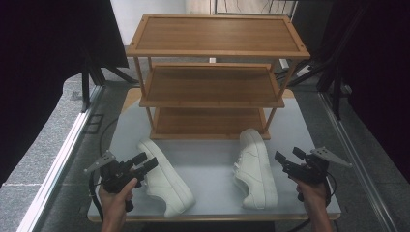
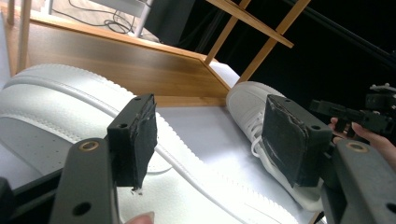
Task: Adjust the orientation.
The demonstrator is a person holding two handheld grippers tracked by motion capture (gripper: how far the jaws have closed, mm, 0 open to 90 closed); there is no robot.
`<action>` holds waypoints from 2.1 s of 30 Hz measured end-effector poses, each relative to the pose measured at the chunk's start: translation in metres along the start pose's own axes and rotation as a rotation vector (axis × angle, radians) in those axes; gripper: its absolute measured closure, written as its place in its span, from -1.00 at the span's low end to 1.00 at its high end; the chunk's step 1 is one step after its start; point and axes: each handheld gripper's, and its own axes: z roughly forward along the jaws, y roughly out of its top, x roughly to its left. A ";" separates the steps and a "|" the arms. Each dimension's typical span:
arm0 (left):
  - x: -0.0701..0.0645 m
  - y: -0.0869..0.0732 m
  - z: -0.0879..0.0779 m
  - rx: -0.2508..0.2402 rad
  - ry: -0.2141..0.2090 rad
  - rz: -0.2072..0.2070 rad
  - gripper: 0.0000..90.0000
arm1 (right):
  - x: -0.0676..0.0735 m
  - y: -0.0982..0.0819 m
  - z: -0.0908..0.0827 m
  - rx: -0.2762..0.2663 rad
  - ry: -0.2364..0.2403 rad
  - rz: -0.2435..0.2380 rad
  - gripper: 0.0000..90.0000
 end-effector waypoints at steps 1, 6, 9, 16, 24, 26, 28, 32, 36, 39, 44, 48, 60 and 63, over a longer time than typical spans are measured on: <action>0.000 0.000 0.000 0.000 0.000 0.000 -0.21 | -0.001 -0.001 -0.001 -0.002 0.001 0.003 -0.61; 0.000 -0.002 0.006 0.022 -0.011 -0.005 -0.21 | -0.005 -0.004 -0.008 -0.011 0.004 0.029 -0.57; -0.002 -0.002 0.008 0.032 -0.018 -0.002 -0.21 | -0.004 -0.007 -0.011 -0.013 -0.001 0.029 -0.56; -0.006 -0.006 0.010 0.053 -0.027 0.003 -0.20 | 0.005 -0.018 -0.019 0.001 0.004 0.000 -0.50; -0.008 -0.005 0.012 0.073 0.002 -0.004 -0.14 | 0.005 -0.019 -0.017 0.005 0.034 -0.008 -0.40; -0.008 -0.006 0.011 0.076 0.011 -0.005 -0.09 | 0.004 -0.020 -0.016 0.005 0.038 0.000 -0.39; -0.008 -0.007 0.009 0.082 0.028 0.001 0.10 | 0.003 -0.021 -0.013 0.015 0.045 0.004 -0.37; -0.011 -0.006 -0.005 0.062 0.031 -0.004 0.39 | 0.007 -0.020 -0.009 0.018 0.052 0.002 -0.37; -0.015 -0.007 -0.023 0.025 0.059 0.001 0.50 | 0.009 -0.019 -0.011 0.010 0.059 0.011 -0.36; -0.015 -0.014 -0.032 0.021 0.087 0.006 0.60 | 0.006 -0.020 -0.012 0.011 0.059 0.017 -0.36; -0.017 -0.040 -0.052 0.038 0.151 0.006 0.77 | 0.003 -0.018 -0.011 0.000 0.060 0.041 -0.36; -0.017 -0.062 -0.059 0.080 0.182 0.004 0.86 | 0.004 -0.019 -0.010 0.001 0.054 0.042 -0.36; -0.020 -0.093 -0.038 0.230 0.154 0.001 0.95 | 0.003 -0.022 -0.015 0.001 0.014 0.050 -0.36; -0.028 -0.096 -0.027 0.263 0.135 0.019 0.95 | 0.002 -0.022 -0.017 0.000 0.009 0.054 -0.36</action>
